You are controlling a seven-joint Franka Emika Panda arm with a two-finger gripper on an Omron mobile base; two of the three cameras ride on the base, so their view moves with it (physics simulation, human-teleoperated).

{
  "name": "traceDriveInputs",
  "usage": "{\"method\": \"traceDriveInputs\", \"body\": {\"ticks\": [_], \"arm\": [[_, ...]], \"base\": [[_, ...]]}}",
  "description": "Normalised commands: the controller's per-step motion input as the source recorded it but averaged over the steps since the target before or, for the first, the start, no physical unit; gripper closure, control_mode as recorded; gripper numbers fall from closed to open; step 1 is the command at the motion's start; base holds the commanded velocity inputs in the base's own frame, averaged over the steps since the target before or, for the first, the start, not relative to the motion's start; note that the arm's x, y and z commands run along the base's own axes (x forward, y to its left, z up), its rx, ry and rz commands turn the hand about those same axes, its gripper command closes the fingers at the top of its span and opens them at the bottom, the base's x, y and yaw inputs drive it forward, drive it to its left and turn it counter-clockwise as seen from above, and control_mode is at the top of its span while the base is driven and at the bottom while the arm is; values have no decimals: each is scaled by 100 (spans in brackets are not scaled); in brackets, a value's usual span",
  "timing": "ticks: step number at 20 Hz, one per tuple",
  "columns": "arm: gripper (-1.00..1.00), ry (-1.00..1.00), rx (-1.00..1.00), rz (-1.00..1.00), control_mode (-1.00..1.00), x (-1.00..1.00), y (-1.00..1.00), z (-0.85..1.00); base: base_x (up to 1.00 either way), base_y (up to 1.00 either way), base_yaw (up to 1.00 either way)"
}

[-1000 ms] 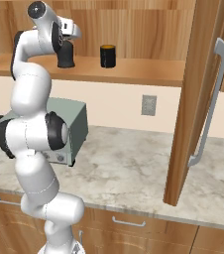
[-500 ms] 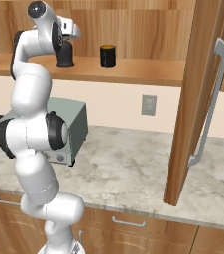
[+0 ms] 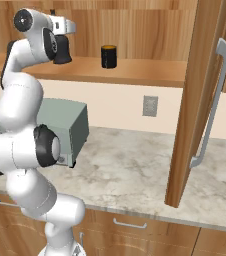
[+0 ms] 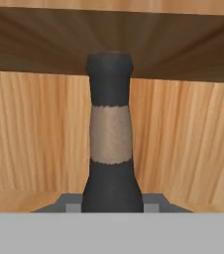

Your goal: Open the cabinet directly in front. Then move the liquor and the mug to the dining counter with the candle on it.

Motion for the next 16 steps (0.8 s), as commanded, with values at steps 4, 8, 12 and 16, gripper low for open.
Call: {"method": "traceDriveInputs", "body": {"ticks": [4,8,12,16], "arm": [[100,-43,-1,0,-100,-88,0,2],[100,-35,0,0,-100,-100,0,24],[100,-21,2,-2,-100,-100,0,39],[100,-9,10,-3,-100,-100,0,64]], "base": [[0,0,0],[0,0,0],[0,0,0],[0,0,0]]}}
